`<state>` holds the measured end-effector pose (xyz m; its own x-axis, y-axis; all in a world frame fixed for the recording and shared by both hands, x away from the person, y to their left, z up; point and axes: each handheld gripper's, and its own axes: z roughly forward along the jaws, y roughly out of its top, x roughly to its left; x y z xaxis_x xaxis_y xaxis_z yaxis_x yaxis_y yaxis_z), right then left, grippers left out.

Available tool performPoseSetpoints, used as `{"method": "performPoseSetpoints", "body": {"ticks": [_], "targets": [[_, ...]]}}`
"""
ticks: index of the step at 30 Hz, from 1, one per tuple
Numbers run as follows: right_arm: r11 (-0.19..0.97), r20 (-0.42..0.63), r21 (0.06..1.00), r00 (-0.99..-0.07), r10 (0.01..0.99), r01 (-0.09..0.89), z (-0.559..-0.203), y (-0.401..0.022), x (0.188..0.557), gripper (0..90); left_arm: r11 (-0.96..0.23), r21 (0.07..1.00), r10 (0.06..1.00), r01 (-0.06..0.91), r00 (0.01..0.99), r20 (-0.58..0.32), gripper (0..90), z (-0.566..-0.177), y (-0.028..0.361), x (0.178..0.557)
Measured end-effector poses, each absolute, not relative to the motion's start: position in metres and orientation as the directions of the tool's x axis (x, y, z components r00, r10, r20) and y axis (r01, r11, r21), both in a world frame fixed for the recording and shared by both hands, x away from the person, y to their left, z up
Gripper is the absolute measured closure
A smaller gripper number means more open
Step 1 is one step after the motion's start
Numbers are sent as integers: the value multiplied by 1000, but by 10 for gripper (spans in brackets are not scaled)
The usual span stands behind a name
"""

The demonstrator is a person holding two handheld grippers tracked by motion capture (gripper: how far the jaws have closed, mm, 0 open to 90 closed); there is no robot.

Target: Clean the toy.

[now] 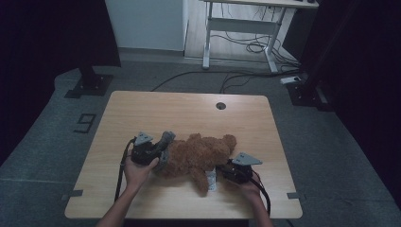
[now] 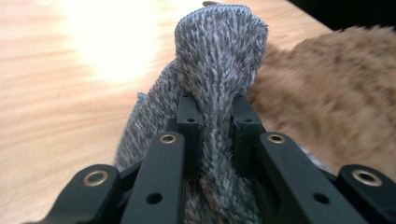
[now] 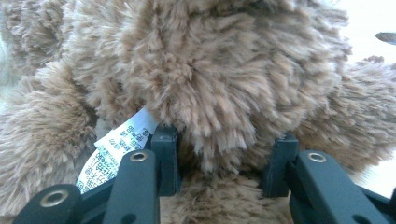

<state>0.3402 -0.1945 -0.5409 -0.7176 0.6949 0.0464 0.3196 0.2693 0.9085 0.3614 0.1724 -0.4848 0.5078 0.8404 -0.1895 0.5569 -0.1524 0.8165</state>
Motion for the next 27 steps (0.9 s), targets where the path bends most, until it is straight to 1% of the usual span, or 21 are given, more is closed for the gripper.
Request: {"method": "performPoseSetpoints", "body": {"ticks": [5,7,11,13,14,15,16,17,18,22,27], "targets": [[264,55,908,-717,695,325,-541,-195,341,576,-159,786,852,597,485,-196,779,-495,182,364],[260,58,909,-717,695,326,-542,-195,341,576,-167,764,856,623,476,-201,779,-505,184,364],[259,61,909,-717,695,328,-542,-196,342,576,-179,748,859,639,473,-199,778,-511,185,363],[258,62,909,-716,695,328,-542,-196,342,576,-168,748,857,643,470,-212,777,-509,187,363],[258,62,908,-716,695,329,-542,-196,342,576,-163,754,858,636,469,-210,777,-504,188,362],[254,65,909,-715,696,330,-542,-196,342,576,-148,779,854,610,476,-210,777,-490,187,363],[254,65,909,-715,696,330,-542,-196,342,576,-148,779,854,610,476,-210,777,-490,187,363],[255,65,909,-715,696,331,-542,-197,342,576,-146,796,843,587,495,-210,777,-473,182,364],[255,65,909,-715,696,331,-542,-197,342,576,-146,796,843,587,495,-210,777,-473,182,364],[254,66,909,-716,695,330,-542,-197,343,575,-188,830,816,525,554,-165,777,-435,154,369],[254,63,910,-716,695,327,-543,-197,343,575,-240,836,779,494,612,-138,776,-415,109,377]]}}
